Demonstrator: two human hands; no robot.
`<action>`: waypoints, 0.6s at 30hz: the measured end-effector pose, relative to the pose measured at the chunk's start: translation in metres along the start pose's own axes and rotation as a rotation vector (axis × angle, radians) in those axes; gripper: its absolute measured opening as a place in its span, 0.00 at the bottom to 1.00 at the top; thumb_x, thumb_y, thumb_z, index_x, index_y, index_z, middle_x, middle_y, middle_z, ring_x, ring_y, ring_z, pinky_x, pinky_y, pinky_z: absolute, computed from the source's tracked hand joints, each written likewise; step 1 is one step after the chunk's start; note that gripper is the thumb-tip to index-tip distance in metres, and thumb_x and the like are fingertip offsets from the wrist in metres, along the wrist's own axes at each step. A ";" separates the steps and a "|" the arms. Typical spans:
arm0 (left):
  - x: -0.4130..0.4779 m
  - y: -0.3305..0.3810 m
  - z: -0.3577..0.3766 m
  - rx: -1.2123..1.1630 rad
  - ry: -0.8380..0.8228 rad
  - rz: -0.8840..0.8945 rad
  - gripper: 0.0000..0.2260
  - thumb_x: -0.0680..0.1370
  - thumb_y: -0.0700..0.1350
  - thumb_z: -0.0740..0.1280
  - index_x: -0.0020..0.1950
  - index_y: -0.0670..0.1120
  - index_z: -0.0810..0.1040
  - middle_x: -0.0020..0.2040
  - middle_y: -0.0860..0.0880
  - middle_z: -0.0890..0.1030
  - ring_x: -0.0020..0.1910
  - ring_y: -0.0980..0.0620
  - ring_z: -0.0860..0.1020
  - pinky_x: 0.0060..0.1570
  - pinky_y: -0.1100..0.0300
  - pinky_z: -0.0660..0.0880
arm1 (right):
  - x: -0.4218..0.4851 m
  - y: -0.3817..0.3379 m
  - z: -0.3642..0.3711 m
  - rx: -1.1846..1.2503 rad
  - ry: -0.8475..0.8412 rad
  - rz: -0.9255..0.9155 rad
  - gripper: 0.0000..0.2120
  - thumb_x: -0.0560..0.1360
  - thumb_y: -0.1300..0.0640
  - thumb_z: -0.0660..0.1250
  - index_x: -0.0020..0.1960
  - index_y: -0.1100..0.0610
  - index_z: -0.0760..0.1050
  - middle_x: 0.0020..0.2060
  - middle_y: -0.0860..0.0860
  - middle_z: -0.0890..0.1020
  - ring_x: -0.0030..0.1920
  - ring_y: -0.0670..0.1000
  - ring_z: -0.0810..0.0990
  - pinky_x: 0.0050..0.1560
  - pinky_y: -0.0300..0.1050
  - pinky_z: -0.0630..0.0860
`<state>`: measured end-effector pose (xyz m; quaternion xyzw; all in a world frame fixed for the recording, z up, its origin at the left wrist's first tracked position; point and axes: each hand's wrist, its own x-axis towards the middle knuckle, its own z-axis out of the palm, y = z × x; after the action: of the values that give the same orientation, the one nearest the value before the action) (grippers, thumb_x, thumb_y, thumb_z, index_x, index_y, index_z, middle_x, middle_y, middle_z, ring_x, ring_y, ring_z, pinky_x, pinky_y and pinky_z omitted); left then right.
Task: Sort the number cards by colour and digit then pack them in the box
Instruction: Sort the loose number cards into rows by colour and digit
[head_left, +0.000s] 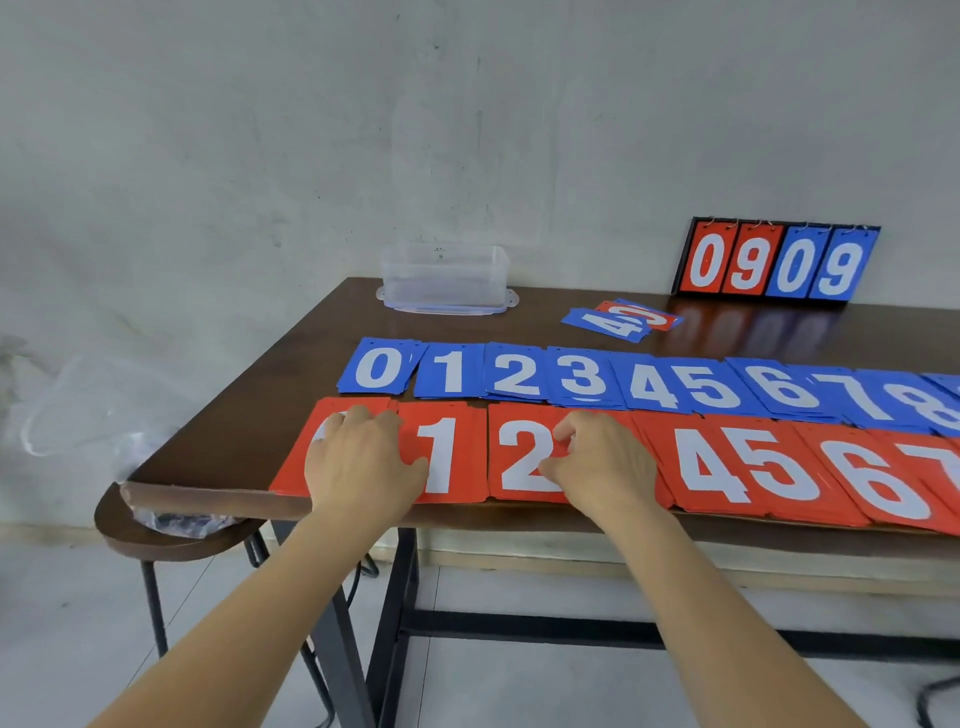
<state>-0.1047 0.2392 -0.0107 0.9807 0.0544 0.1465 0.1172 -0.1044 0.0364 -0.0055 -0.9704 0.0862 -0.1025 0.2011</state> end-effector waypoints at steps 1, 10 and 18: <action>0.002 0.002 0.000 -0.026 -0.001 0.024 0.16 0.75 0.56 0.67 0.59 0.50 0.75 0.55 0.51 0.76 0.58 0.49 0.71 0.49 0.57 0.71 | 0.000 0.000 0.001 0.010 0.004 -0.013 0.17 0.73 0.49 0.72 0.60 0.49 0.74 0.56 0.46 0.79 0.53 0.48 0.78 0.46 0.42 0.77; 0.035 0.050 0.007 -0.137 -0.030 0.176 0.29 0.77 0.54 0.67 0.75 0.50 0.64 0.71 0.49 0.71 0.70 0.47 0.67 0.67 0.49 0.65 | 0.024 0.018 -0.015 0.030 0.054 -0.055 0.26 0.75 0.49 0.69 0.72 0.50 0.67 0.65 0.48 0.75 0.64 0.50 0.74 0.57 0.45 0.75; 0.099 0.119 0.020 -0.154 -0.030 0.263 0.27 0.77 0.54 0.66 0.74 0.50 0.64 0.68 0.49 0.72 0.67 0.47 0.69 0.66 0.48 0.62 | 0.107 0.073 -0.056 -0.113 0.105 0.005 0.19 0.76 0.51 0.68 0.65 0.55 0.72 0.60 0.52 0.77 0.57 0.53 0.76 0.48 0.46 0.73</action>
<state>0.0038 0.1338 0.0271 0.9696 -0.0875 0.1498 0.1726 -0.0238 -0.0733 0.0327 -0.9733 0.1045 -0.1475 0.1416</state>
